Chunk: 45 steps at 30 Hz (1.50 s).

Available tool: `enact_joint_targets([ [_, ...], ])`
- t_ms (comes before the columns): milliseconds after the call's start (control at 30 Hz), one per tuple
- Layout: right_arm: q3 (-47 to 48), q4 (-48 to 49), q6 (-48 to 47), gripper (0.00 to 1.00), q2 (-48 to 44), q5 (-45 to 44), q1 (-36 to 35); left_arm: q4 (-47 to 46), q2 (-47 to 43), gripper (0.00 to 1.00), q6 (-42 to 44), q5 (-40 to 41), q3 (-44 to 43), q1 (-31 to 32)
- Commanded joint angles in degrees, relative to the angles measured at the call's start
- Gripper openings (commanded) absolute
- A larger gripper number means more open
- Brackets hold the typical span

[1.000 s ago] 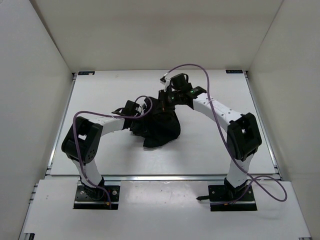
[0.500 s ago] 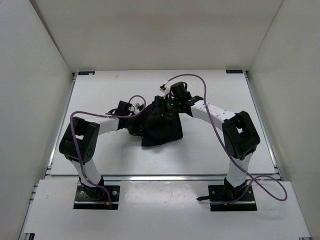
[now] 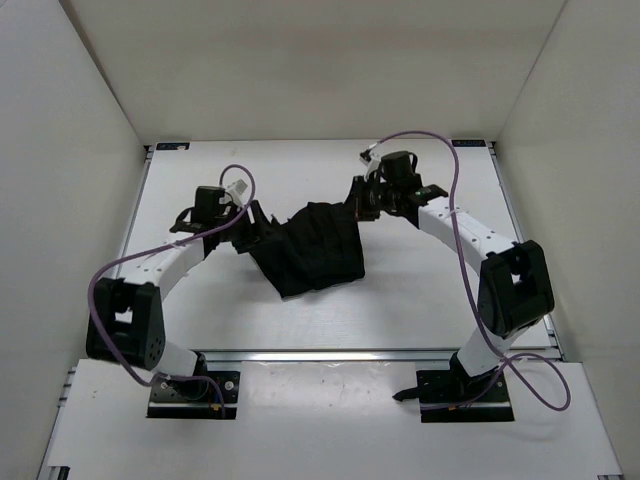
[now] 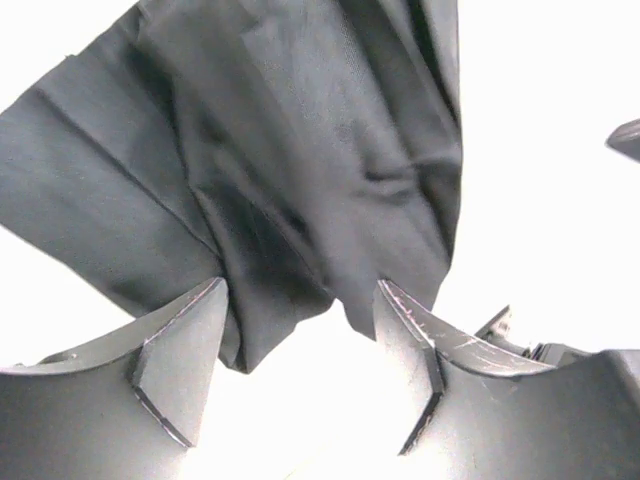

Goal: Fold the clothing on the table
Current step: Fold the skirt

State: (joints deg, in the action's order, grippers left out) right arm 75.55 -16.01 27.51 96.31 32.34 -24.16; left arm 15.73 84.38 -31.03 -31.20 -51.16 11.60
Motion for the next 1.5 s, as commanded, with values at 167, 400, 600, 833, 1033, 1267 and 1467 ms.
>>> enact_joint_targets([
  [167, -11.12, 8.17, -0.53, 0.0, 3.17, -0.09, -6.68, 0.99, -7.03, 0.57, -2.01, 2.28, -3.08, 2.63],
  [400, -9.11, 15.56, 1.66, 0.01, 13.45, 5.79, -12.74, -3.07, -7.39, 0.32, -6.68, 4.21, 1.23, 7.74],
  [600, -6.99, 15.66, 1.76, 0.0, 13.82, 7.3, -13.02, -2.54, -7.47, 0.26, -6.42, 4.4, 4.48, 7.3],
  [833, -1.29, 6.28, -1.31, 0.13, 3.71, 3.0, -3.1, -2.1, -6.16, 0.32, -4.49, 8.07, 3.61, 11.52],
  [1033, -3.21, 0.37, -6.49, 0.28, -0.42, -1.93, 2.88, -2.29, 1.56, 0.3, 0.25, 16.08, 3.35, 15.03],
  [1267, -7.79, -0.42, -9.4, 0.41, 2.65, -2.89, 3.07, 3.94, 6.76, 0.28, 4.74, 22.85, 0.63, 15.83],
  [1467, 7.04, -15.07, -17.13, 0.6, 8.62, -1.75, 5.35, 11.68, 1.67, 0.69, 8.87, 22.85, -9.2, 10.92],
])
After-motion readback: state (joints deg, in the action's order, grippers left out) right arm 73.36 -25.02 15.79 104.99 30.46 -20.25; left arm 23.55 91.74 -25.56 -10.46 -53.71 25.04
